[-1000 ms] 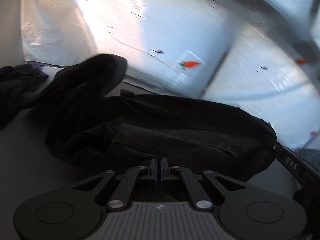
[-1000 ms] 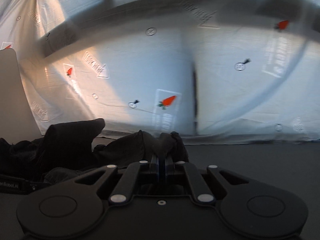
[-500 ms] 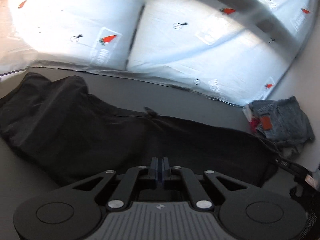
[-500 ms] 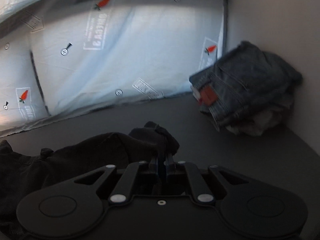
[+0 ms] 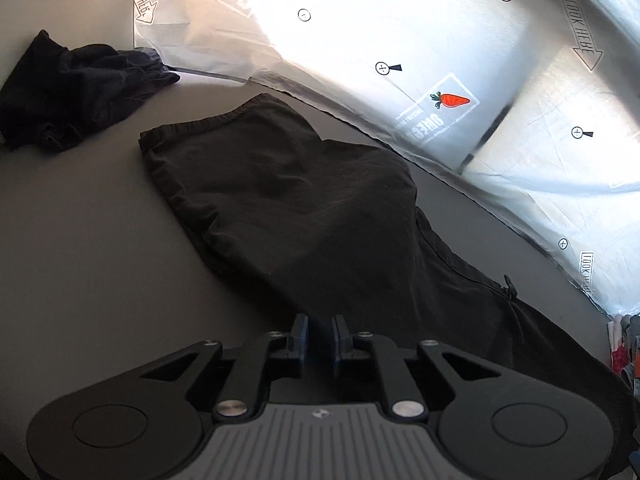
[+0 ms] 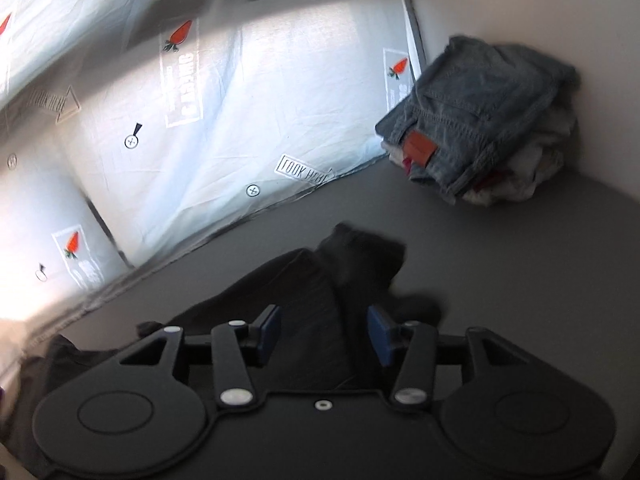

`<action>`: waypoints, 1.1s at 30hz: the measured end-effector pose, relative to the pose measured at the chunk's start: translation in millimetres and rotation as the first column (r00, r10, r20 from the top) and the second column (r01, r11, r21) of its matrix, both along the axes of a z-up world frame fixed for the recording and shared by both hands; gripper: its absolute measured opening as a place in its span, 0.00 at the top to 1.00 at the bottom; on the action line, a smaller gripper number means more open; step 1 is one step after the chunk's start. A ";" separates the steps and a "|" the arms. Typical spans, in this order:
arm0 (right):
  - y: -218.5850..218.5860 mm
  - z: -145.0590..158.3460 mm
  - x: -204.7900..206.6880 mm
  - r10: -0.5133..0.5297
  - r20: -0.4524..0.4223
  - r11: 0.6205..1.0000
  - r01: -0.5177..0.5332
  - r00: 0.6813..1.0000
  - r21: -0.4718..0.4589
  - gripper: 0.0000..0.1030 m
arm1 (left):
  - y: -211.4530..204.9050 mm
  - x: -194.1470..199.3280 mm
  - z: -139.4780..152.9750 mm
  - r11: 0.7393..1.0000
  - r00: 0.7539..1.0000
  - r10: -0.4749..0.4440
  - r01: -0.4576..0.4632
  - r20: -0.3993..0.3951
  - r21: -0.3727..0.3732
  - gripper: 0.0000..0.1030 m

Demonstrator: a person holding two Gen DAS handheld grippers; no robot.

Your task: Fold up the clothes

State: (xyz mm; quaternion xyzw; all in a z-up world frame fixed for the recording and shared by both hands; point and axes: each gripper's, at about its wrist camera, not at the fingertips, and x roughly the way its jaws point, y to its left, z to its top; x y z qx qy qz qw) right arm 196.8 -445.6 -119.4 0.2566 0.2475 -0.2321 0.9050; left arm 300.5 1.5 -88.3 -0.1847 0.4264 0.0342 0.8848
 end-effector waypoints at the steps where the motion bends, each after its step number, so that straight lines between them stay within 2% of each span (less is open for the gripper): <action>1: 3.6 -3.5 1.7 -0.005 0.004 0.999 0.005 1.000 0.053 0.52 | 3.4 7.1 -3.2 1.000 1.000 -0.010 0.010 -0.010 -0.002 0.84; 5: 22.5 -21.6 10.9 -0.007 -0.006 0.964 0.008 1.000 0.266 0.51 | 13.7 36.8 -17.7 0.998 0.997 -0.057 0.055 -0.058 -0.020 0.80; 7: 33.7 -36.8 15.0 0.003 -0.015 0.912 0.004 1.000 0.411 0.51 | 17.2 51.1 -25.4 0.996 0.993 -0.080 0.077 -0.083 -0.038 0.80; 9: 48.9 -55.3 20.1 0.017 -0.043 0.836 0.010 0.999 0.549 0.52 | 19.7 63.2 -31.8 0.994 0.989 -0.102 0.097 -0.106 -0.054 0.81; 11: 64.7 -70.1 27.0 0.042 -0.082 0.783 0.018 0.996 0.622 0.53 | 21.2 72.8 -36.8 0.991 0.984 -0.124 0.116 -0.128 -0.068 0.81; 13: 76.3 -81.7 34.9 0.062 -0.124 0.750 0.036 0.990 0.661 0.53 | 22.5 80.7 -41.0 0.987 0.979 -0.148 0.138 -0.142 -0.078 0.81; 16: 86.8 -99.7 41.7 0.047 -0.157 0.685 0.082 0.986 0.724 0.56 | 23.4 84.9 -44.3 0.983 0.974 -0.174 0.163 -0.142 -0.084 0.85; 17: 89.4 -105.8 43.0 0.036 -0.163 0.658 0.099 0.986 0.746 0.63 | 23.7 85.4 -45.0 0.982 0.974 -0.177 0.165 -0.143 -0.087 0.89; 18: 92.0 -111.9 44.3 0.025 -0.169 0.631 0.115 0.985 0.767 0.78 | 24.0 85.8 -45.7 0.982 0.973 -0.179 0.167 -0.144 -0.090 0.91; 19: 93.8 -116.2 44.6 0.012 -0.163 0.607 0.122 0.987 0.786 0.87 | 24.5 85.8 -45.7 0.982 0.974 -0.176 0.164 -0.142 -0.094 0.96; 20: 94.5 -116.5 44.2 0.001 -0.145 0.596 0.116 0.989 0.795 0.90 | 25.1 85.8 -45.8 0.982 0.975 -0.174 0.161 -0.141 -0.098 1.00; 24: 93.9 -106.5 43.8 -0.027 -0.066 0.594 0.069 0.997 0.801 0.94 | 30.2 85.0 -38.6 0.986 0.987 -0.127 0.114 -0.099 -0.120 1.00; 30: 81.9 -82.0 57.4 -0.015 0.038 0.608 -0.021 0.999 0.794 0.95 | 28.9 94.5 -17.4 0.992 0.997 -0.066 0.063 -0.028 -0.105 1.00; 33: 77.5 -70.9 72.2 -0.006 0.079 0.603 -0.060 0.997 0.796 0.95 | 26.3 102.5 -8.7 0.992 0.998 -0.059 0.057 -0.010 -0.116 1.00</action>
